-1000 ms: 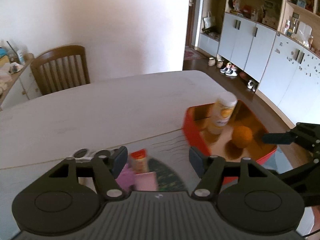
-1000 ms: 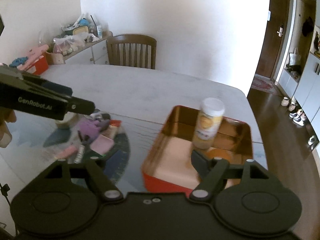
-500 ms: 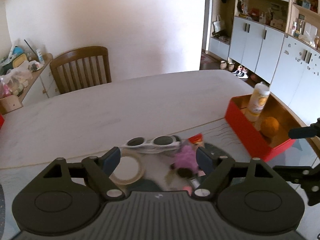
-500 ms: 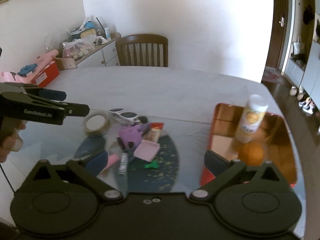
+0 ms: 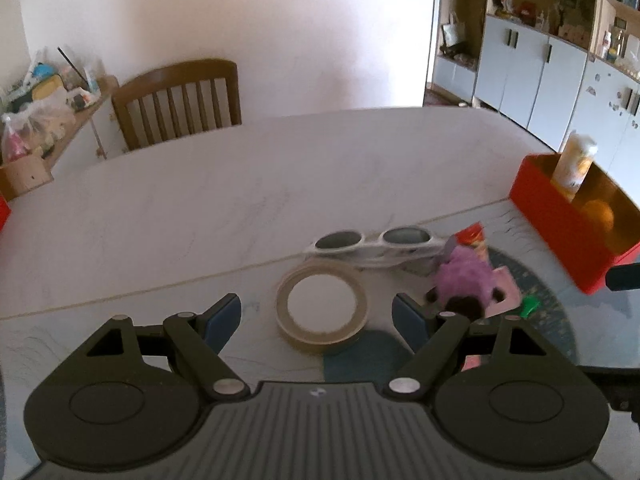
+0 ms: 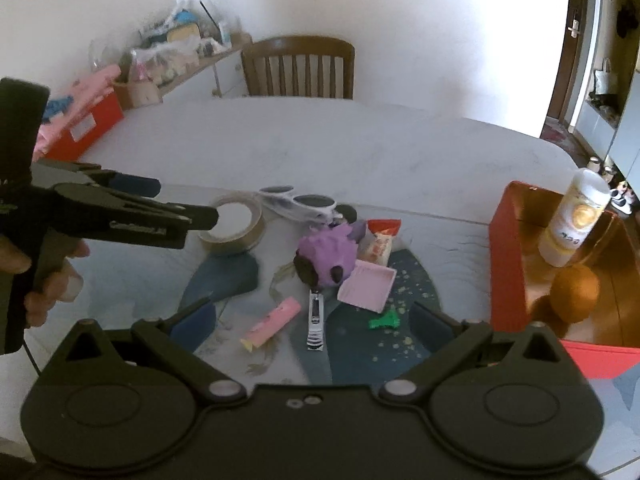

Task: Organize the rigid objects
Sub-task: 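Withdraw both tools from the red box back toward the mat, then grasp the beige tape roll with the left tool while the right tool grasps the pink tube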

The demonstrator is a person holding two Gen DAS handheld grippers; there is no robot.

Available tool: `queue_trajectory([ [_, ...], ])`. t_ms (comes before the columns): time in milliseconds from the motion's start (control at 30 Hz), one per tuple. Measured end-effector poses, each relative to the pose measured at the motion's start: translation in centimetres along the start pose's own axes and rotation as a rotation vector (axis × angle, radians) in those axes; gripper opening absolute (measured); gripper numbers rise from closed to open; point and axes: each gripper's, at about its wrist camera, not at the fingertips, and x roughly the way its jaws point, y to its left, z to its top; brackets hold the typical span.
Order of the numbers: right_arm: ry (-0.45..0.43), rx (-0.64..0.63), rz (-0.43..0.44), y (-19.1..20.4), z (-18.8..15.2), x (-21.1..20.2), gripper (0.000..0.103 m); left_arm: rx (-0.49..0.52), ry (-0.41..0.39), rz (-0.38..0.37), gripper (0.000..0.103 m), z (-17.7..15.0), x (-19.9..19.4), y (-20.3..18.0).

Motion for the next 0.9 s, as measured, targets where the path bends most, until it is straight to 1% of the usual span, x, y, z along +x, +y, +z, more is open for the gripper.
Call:
queue_trajectory([
  [167,0.053,0.002,-0.004,1.1,0.1,2.7,0.102,-0.023,0.028,-0.002,0.083,-0.7,2.6,1.1],
  [233,0.072,0.02,0.001,1.2,0.3,3.6,0.1,-0.023,0.024,-0.007,0.083,-0.8,3.3,1.4],
  [333,0.107,0.022,0.009,1.6,0.5,4.7,0.094,-0.015,0.016,-0.011,0.083,-0.9,4.1,1.1],
  [400,0.13,0.016,0.031,2.0,0.4,5.4,0.086,0.01,0.009,-0.014,0.083,-1.0,4.6,0.7],
  [467,0.151,0.012,0.046,2.5,0.4,6.0,0.081,0.03,-0.019,-0.01,0.084,-1.1,4.7,0.3],
  [500,0.16,0.011,0.055,2.6,0.3,6.3,0.077,0.042,-0.021,-0.01,0.085,-1.1,4.9,0.1],
  [567,0.173,0.013,0.06,2.8,0.2,6.8,0.074,0.075,-0.026,-0.008,0.085,-1.3,5.2,-0.5],
  [600,0.183,0.013,0.066,2.8,0.2,7.1,0.07,0.09,-0.026,-0.007,0.085,-1.4,5.4,-0.7],
  [667,0.193,0.014,0.064,3.0,0.2,7.5,0.064,0.108,-0.024,-0.007,0.085,-1.6,5.7,-1.0],
  [733,0.205,0.016,0.063,3.0,0.2,7.8,0.058,0.104,-0.03,-0.006,0.085,-1.8,5.8,-1.1],
  [833,0.199,0.019,0.051,3.0,0.3,8.0,0.052,0.089,-0.036,0.005,0.085,-1.7,6.1,-1.0],
  [900,0.196,0.027,0.055,3.0,0.4,8.1,0.042,0.081,-0.04,0.003,0.085,-1.5,6.2,-0.9],
])
